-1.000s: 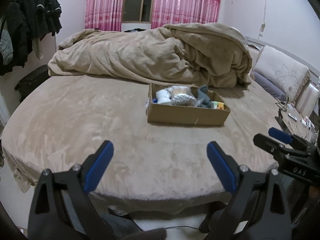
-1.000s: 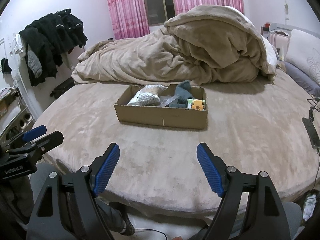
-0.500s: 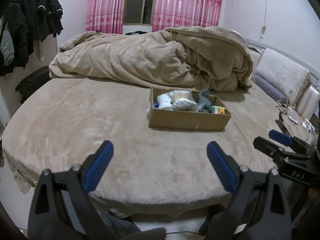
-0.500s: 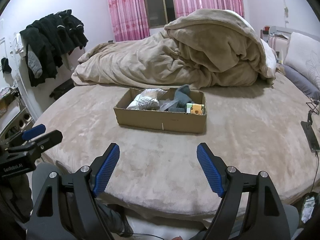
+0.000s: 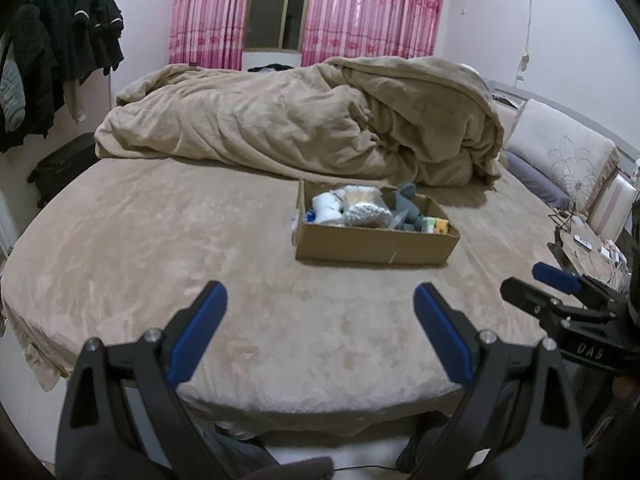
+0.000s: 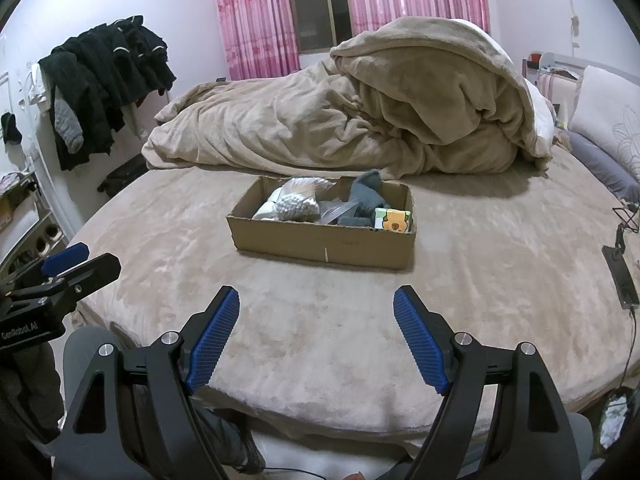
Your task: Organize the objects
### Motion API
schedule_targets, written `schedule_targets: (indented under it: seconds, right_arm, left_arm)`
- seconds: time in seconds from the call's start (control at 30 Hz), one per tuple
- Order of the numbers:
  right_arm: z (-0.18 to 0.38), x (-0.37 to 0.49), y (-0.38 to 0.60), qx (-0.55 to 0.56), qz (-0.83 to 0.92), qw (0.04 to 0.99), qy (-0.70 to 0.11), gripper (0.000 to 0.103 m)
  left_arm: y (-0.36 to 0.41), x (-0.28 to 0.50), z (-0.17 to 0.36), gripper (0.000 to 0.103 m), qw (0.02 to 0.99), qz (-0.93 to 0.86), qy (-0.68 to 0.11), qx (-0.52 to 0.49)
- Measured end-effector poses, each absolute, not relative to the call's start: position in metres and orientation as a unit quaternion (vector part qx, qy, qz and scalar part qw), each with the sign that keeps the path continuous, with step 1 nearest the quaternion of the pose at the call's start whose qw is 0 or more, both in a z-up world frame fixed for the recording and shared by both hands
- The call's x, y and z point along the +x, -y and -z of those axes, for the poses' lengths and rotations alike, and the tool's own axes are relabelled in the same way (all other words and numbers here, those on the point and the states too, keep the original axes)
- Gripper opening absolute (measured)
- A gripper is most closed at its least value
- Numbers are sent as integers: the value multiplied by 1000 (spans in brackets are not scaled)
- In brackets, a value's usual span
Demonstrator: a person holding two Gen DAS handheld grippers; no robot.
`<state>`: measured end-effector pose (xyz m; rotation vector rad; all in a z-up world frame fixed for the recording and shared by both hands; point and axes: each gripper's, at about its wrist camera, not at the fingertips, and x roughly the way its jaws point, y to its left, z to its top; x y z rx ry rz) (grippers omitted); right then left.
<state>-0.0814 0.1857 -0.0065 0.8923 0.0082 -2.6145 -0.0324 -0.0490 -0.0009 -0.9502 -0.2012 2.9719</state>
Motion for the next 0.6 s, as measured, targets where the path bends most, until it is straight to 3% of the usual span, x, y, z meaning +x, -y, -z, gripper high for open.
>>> schedule_targets:
  seconds: [0.6]
  right_arm:
    - [11,-86,-188,320,928,191,1,82]
  left_arm:
    - [39,-38,5,96,16,-948,56,-313]
